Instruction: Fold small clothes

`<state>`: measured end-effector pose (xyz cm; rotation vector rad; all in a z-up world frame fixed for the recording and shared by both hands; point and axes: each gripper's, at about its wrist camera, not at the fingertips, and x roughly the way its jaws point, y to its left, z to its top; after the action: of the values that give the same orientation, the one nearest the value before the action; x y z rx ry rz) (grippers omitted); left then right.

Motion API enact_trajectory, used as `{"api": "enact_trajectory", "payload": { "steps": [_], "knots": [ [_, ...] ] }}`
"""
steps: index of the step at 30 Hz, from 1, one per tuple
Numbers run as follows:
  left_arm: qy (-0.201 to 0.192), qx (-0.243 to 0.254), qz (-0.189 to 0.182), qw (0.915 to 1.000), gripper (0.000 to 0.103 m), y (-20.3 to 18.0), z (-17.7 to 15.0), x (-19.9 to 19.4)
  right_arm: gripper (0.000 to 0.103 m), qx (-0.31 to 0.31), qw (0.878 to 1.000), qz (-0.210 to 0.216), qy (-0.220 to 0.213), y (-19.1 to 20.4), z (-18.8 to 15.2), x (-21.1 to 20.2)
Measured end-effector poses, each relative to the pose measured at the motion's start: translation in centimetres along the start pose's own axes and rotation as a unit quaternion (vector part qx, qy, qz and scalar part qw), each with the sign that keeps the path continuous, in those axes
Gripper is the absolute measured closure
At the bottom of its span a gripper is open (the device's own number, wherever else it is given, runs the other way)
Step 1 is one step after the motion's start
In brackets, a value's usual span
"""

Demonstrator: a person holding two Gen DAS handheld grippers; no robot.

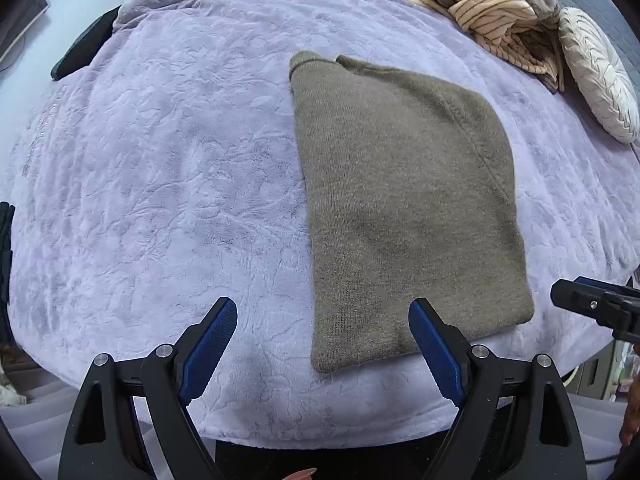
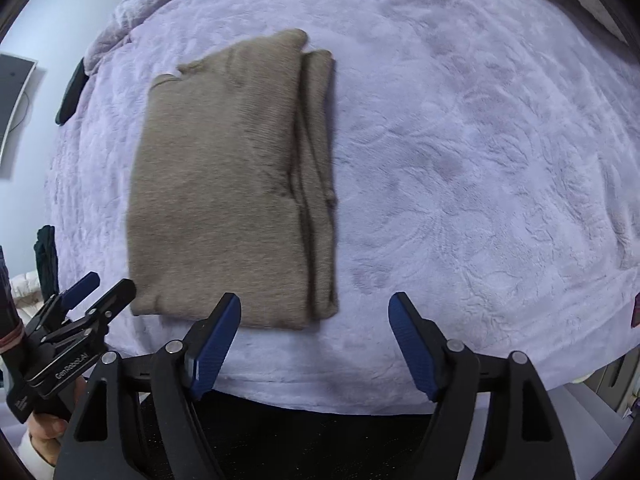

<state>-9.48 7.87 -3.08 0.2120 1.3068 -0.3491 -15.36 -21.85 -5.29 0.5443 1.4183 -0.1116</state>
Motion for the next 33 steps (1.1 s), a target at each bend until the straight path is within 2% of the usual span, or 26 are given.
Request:
{"api": "enact_trajectory", "payload": {
  "steps": [2,3,4,7,13,33],
  "knots": [
    [0.0,-0.004,0.003,1.0,0.014,0.0,0.1,-0.4,0.022,-0.005,1.0,-0.003,-0.009,1.1,0.1,-0.6],
    [-0.001,-0.006,0.005,1.0,0.014,0.0,0.1,-0.6,0.013,-0.008,1.0,-0.006,-0.014,1.6,0.0,-1.0],
    [-0.001,-0.006,0.005,1.0,0.014,0.0,0.1,-0.8,0.011,-0.01,1.0,-0.01,-0.02,2.3,0.0,-1.2],
    [0.003,-0.004,0.002,1.0,0.014,0.0,0.1,-1.3,0.011,-0.02,0.999,-0.02,-0.035,3.5,0.1,-2.0],
    [0.006,-0.012,0.026,0.9996,0.014,0.3,0.2,-1.6,0.011,-0.041,0.997,-0.049,-0.049,5.0,0.2,-3.0],
    [-0.003,-0.013,0.02,0.9997,0.014,0.5,0.2,-2.8,0.011,-0.029,0.997,-0.049,-0.057,6.4,-0.1,-3.2]
  ]
}}
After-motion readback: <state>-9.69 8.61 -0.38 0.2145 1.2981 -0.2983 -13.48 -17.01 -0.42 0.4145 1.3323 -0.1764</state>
